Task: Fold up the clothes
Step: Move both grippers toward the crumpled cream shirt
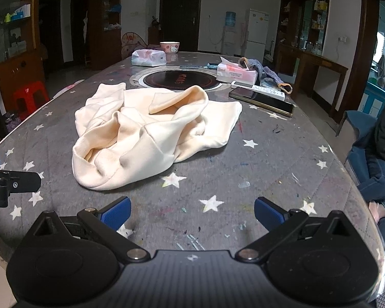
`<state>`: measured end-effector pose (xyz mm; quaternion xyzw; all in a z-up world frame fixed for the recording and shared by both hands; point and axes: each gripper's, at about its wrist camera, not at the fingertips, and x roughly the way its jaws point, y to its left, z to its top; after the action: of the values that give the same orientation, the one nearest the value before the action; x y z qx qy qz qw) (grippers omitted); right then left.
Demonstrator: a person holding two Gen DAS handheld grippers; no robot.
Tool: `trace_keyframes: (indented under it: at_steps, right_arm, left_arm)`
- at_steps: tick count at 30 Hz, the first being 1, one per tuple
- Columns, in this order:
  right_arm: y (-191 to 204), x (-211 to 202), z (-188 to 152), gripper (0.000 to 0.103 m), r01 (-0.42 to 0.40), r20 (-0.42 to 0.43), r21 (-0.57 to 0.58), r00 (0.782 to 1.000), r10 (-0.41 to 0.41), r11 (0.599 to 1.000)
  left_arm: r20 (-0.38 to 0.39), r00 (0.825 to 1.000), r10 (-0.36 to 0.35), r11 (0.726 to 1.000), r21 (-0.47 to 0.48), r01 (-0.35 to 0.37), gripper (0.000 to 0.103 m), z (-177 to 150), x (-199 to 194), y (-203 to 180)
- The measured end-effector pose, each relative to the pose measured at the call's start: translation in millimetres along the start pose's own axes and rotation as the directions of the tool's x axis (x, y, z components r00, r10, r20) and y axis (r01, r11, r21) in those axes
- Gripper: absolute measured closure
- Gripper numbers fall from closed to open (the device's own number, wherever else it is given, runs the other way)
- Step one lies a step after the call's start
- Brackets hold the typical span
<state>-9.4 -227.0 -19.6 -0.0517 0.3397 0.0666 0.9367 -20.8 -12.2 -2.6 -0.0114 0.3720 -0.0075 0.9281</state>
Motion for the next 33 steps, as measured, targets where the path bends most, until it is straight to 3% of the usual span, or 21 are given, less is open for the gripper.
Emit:
trace_keyframes:
  at_steps: [33]
  right_arm:
    - [0.7,1.8,-3.5,0.000,-0.006,-0.024,0.000,1.000,0.006,1.000]
  left_arm:
    - [-0.047,0.997,0.057,0.997,0.046,-0.055,0.000,-2.0,6.8,-12.9]
